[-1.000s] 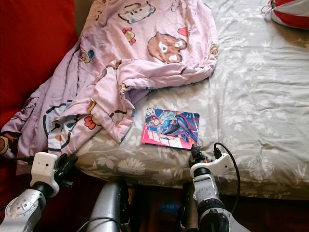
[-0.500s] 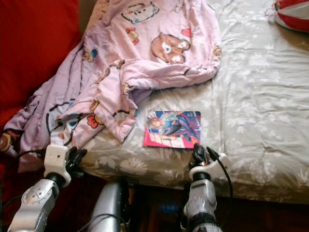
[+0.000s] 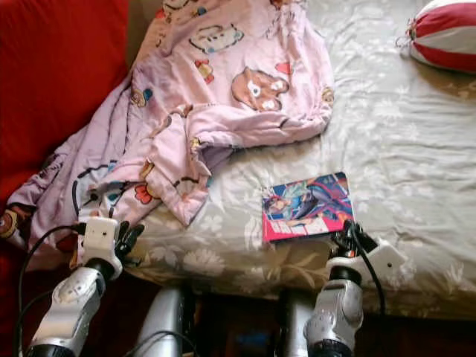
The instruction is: Clean up the room
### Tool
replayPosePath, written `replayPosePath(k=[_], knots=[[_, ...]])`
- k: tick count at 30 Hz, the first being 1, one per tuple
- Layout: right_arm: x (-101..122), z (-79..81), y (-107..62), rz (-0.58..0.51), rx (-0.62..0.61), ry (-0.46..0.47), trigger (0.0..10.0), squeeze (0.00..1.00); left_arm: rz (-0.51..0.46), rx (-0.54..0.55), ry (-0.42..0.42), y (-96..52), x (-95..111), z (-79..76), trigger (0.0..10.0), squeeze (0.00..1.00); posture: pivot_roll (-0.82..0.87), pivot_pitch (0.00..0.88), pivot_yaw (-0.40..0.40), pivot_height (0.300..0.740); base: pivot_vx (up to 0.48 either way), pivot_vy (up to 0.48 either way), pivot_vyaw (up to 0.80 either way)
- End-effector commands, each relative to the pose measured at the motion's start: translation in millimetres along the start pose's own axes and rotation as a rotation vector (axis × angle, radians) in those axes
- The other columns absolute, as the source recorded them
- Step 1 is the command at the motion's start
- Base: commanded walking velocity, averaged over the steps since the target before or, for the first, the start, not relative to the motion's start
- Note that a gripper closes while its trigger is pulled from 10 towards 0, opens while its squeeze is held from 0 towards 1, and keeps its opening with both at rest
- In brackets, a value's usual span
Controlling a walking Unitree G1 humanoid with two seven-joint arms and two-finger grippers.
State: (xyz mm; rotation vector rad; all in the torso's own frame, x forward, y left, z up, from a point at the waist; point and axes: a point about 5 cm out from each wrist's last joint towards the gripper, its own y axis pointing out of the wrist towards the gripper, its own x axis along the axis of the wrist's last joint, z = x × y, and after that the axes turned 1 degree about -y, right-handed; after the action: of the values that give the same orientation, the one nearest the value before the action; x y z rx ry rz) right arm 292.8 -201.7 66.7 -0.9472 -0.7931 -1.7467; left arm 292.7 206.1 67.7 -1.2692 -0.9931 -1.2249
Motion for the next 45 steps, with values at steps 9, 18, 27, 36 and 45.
replayPosePath(k=[9, 18, 27, 36, 45], knots=[[25.3, 49.0, 14.8, -0.038, 0.234, -0.236, 10.0, 0.00, 0.032, 0.032, -0.021, 4.1, -15.2, -5.2, 10.0, 0.00, 0.06, 0.095, -0.003, 0.601, 0.000, 0.000, 0.00], [19.7, 62.2, 6.5, 0.021, 0.292, -0.366, 10.0, 0.00, 0.089, 0.074, -0.061, 1.5, -33.7, -1.1, 10.0, 0.00, 0.05, 0.065, -0.015, 0.615, 0.000, 0.000, 0.00], [19.6, 62.2, 3.9, 0.061, 0.290, -0.412, 10.0, 0.00, 0.153, 0.105, -0.084, -4.9, -52.4, 2.2, 10.0, 0.00, 0.04, 0.037, -0.023, 0.674, 0.000, 0.000, 0.00], [18.1, 59.0, 0.6, 0.086, 0.284, -0.431, 10.0, 0.00, 0.225, 0.105, -0.110, -9.7, -68.8, -2.2, 10.0, 0.00, 0.03, 0.002, -0.033, 0.728, 0.000, 0.000, 0.00], [16.3, 55.5, 0.3, 0.095, 0.253, -0.417, 10.0, 0.00, 0.293, 0.118, -0.102, -19.5, -83.5, 2.0, 10.0, 0.00, 0.03, 0.000, -0.037, 0.728, 0.000, -0.069, 0.00]])
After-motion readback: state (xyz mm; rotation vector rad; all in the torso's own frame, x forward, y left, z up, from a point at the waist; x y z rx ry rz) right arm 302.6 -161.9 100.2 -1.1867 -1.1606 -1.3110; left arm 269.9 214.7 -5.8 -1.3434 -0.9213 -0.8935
